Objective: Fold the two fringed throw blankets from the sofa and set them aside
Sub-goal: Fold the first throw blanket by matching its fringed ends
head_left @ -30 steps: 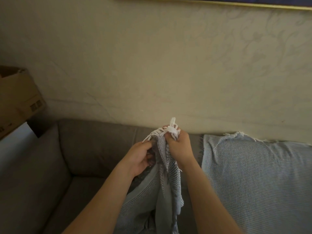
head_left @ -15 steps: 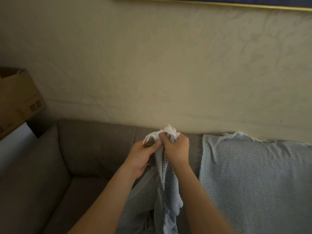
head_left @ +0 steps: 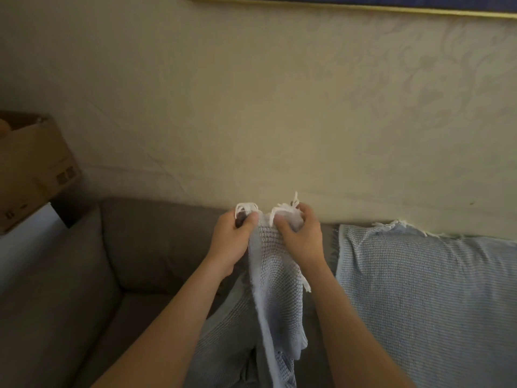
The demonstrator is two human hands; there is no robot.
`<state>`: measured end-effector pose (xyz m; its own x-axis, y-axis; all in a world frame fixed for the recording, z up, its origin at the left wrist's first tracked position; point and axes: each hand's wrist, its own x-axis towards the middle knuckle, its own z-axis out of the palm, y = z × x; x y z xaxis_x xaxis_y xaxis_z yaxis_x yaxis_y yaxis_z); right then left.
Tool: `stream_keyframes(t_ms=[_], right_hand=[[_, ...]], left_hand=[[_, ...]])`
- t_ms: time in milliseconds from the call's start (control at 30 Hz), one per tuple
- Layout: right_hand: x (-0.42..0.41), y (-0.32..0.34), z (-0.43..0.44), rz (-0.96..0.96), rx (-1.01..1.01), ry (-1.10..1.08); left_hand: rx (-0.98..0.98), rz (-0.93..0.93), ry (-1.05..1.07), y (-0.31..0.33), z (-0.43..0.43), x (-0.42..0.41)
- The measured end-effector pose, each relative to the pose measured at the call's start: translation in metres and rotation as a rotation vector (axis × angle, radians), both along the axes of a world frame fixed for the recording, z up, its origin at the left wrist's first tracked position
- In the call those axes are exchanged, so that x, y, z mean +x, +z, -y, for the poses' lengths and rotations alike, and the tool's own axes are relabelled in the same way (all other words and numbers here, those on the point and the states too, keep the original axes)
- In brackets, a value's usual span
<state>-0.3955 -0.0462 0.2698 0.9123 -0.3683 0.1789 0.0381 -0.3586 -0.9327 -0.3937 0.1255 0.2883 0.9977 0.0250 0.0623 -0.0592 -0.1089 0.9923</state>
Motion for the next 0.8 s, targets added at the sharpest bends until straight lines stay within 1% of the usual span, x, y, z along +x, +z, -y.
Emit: stream_keyframes(t_ms=[33, 100, 133, 200, 267, 300, 433, 533, 567, 633, 700, 733, 767, 800], right_hand=[[0.0, 0.002, -0.001, 0.001, -0.056, -0.035], [-0.008, 0.007, -0.008, 0.06, -0.095, -0.088], [-0.013, 0.007, -0.014, 0.11, -0.087, -0.075], [-0.024, 0.001, -0.028, 0.165, -0.116, 0.048], [-0.029, -0.009, -0.041, 0.137, -0.193, 0.177], [-0.027, -0.013, -0.045, 0.121, -0.223, 0.191], [-0.012, -0.015, -0.042, 0.091, -0.261, 0.146], [0.003, -0.007, -0.026, -0.061, -0.358, 0.189], [0.005, -0.002, -0.022, -0.075, -0.369, 0.18], [0.008, 0.012, -0.02, 0.028, -0.292, 0.084], [0.01, 0.03, -0.02, 0.192, -0.169, -0.062], [0.012, 0.036, -0.021, 0.261, -0.168, -0.106], [0.012, 0.042, -0.022, 0.328, -0.235, -0.12], [0.015, 0.043, -0.023, 0.382, -0.377, -0.122]], left_hand=[[0.009, 0.009, 0.03, 0.004, 0.001, 0.005], [-0.035, 0.018, 0.075, 0.014, 0.004, 0.016], [-0.085, 0.015, 0.095, 0.02, 0.005, 0.022], [-0.196, -0.012, 0.118, 0.034, 0.009, 0.034], [-0.311, -0.05, 0.109, 0.048, 0.014, 0.045], [-0.37, -0.058, 0.101, 0.057, 0.018, 0.05], [-0.601, -0.045, 0.081, 0.094, 0.03, 0.06], [-0.741, -0.042, 0.071, 0.114, 0.031, 0.063], [-0.787, -0.048, 0.074, 0.118, 0.031, 0.064], [-0.853, -0.052, 0.074, 0.127, 0.033, 0.067], [-0.911, -0.051, 0.067, 0.137, 0.034, 0.069], [-0.932, -0.048, 0.064, 0.142, 0.034, 0.07], [-0.95, -0.039, 0.062, 0.148, 0.034, 0.071], [-0.96, -0.023, 0.057, 0.154, 0.034, 0.073]])
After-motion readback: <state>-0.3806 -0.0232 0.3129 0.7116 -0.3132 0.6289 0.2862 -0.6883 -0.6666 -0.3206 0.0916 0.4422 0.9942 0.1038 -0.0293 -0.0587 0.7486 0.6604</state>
